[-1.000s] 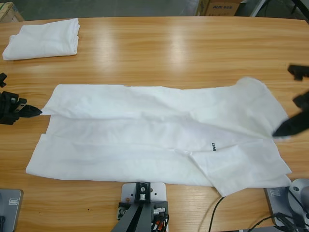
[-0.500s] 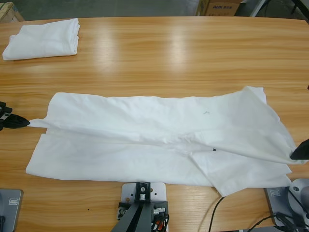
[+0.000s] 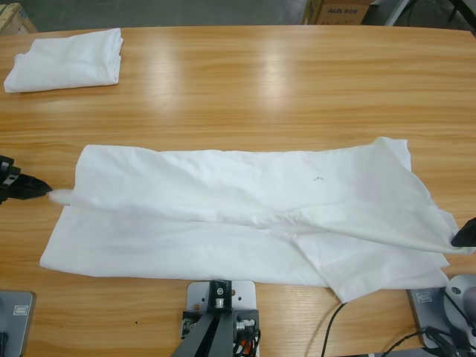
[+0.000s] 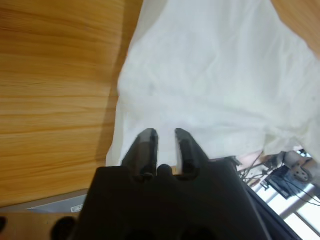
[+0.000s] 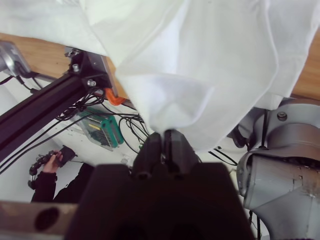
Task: Fold clothes
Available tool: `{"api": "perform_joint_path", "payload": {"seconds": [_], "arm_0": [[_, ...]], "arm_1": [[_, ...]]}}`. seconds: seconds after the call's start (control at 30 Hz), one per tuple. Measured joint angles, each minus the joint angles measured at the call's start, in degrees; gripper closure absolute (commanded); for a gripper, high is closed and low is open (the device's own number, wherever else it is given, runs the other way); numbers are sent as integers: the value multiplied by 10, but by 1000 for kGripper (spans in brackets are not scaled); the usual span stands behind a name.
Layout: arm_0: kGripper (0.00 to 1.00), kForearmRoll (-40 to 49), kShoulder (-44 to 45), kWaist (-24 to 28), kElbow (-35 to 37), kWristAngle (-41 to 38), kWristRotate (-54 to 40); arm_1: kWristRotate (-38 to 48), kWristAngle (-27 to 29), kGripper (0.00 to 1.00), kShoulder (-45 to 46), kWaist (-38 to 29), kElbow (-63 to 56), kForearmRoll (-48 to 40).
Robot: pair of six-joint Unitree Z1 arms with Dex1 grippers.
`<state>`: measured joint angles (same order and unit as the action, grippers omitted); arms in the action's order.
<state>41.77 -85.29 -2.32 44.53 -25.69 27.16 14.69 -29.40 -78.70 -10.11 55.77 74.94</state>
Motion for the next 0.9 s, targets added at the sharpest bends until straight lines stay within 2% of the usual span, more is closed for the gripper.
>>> {"api": "perform_joint_path", "payload": {"seconds": [0.37, 0.53, 0.6, 0.67, 0.73, 0.83, 0.9], "arm_0": [[4, 7, 10, 0, 1, -9, 0], [4, 7, 10, -4, 7, -26, 0], [4, 6, 10, -26, 15, -29, -9], [4, 6, 10, -59, 25, -29, -37], [1, 6, 9, -101, 39, -29, -77], [0, 6, 4, -154, 59, -23, -127], [0, 6, 2, -176, 70, -19, -147]], "arm_1": [[115, 106, 1, 38, -7, 16, 10], [97, 64, 28, 53, -25, 34, -19], [98, 58, 102, 56, -63, 20, -47], [139, 79, 183, 76, -98, -15, -85], [182, 99, 181, 120, -118, -66, -148], [191, 104, 194, 160, -146, -124, -234], [184, 107, 263, 160, -168, -134, -267]]}}
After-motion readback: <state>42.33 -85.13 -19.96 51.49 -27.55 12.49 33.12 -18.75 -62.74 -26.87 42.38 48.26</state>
